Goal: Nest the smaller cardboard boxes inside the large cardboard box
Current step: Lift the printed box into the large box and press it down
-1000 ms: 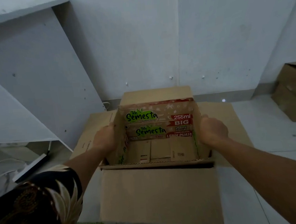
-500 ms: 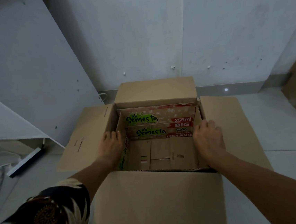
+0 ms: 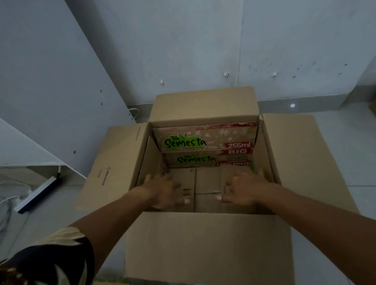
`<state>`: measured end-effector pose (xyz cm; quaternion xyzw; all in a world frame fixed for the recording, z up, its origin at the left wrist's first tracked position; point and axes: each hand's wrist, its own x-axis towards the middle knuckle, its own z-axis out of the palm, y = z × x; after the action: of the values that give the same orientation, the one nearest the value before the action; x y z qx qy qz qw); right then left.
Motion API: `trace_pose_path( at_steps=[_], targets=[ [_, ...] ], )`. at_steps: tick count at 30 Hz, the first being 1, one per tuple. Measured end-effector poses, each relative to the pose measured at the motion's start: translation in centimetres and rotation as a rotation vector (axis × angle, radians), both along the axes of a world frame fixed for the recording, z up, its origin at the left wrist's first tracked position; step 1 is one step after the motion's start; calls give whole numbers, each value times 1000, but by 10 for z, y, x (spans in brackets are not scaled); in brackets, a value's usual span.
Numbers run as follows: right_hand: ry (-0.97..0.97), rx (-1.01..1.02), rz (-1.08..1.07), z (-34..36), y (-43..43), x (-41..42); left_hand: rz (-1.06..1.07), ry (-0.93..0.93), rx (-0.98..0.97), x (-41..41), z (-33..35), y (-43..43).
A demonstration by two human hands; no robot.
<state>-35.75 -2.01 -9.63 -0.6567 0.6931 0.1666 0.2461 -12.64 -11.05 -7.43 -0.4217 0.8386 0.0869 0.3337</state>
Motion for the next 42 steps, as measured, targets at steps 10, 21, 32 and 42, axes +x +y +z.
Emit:
trace_pose_path(
  at_steps=[10, 21, 32, 42],
  targets=[
    [154, -33, -14, -16, -44, -13, -71, -55, -122, -5, -12, -28],
    [224, -207, -77, -35, -89, -43, 112, -9, -259, -40, -48, -92],
    [434, 189, 34, -105, -69, -32, -209, -444, -274, -9, -94, -80],
    [60, 679, 31, -192, -73, -16, -59, -319, 458, -28, -166, -77]
  ],
)
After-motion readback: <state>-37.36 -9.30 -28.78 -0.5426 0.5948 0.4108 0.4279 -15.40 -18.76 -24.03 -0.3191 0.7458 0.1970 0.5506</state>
